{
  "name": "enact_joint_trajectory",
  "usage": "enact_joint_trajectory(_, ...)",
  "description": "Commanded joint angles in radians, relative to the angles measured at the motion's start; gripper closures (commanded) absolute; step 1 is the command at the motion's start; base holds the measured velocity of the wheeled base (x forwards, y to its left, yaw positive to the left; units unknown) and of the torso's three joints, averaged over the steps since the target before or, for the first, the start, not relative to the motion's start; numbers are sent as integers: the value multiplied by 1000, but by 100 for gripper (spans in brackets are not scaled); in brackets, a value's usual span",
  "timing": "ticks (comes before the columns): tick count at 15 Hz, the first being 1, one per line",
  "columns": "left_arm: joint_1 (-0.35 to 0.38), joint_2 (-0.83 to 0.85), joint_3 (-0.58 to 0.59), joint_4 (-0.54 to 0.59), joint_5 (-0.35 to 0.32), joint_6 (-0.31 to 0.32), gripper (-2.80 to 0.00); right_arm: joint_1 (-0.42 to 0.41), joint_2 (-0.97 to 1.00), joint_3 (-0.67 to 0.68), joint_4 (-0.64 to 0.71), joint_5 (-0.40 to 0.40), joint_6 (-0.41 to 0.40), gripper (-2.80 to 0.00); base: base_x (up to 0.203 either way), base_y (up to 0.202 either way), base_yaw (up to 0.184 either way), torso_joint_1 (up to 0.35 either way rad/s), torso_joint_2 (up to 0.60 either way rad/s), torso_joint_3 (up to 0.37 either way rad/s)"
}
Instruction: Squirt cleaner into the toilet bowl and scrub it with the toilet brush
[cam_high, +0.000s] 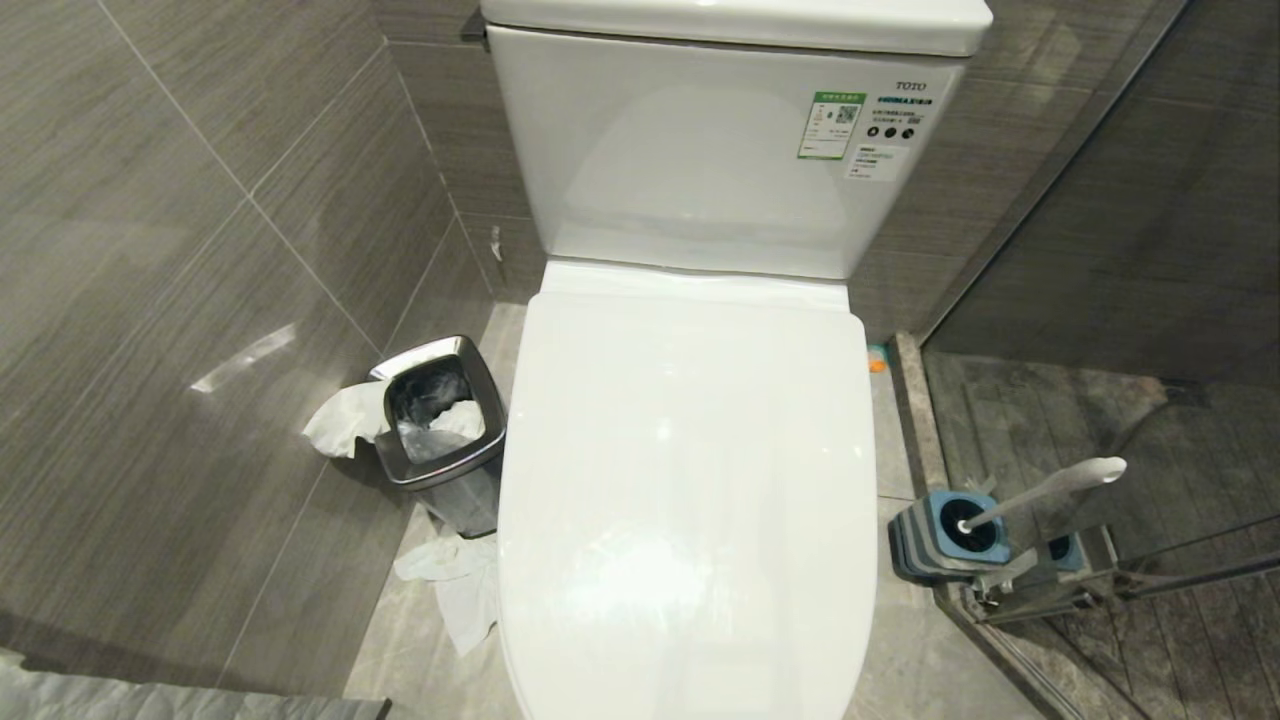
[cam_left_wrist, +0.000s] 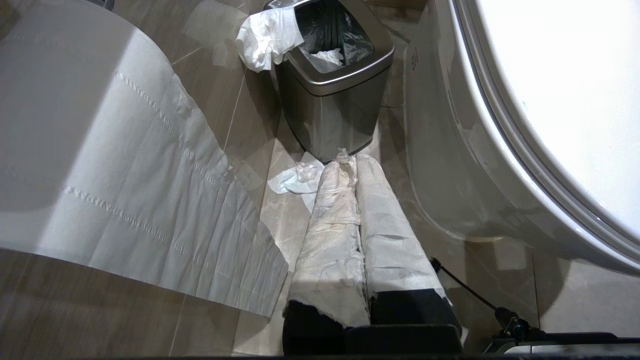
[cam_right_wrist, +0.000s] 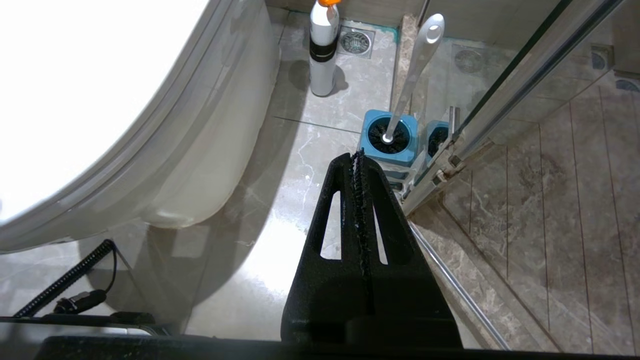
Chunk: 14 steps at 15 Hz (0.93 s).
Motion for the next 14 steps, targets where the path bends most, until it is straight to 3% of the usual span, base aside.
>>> enact_joint_trajectory(1,0,1,2,-1,0,0,0,0,1,0,0,0,1,0,0,0,0,0,0,0)
enact_joint_trajectory(14,0,1,2,-1,0,0,0,1,1,0,-1,-6,21,0,0,0,0,0,0,0)
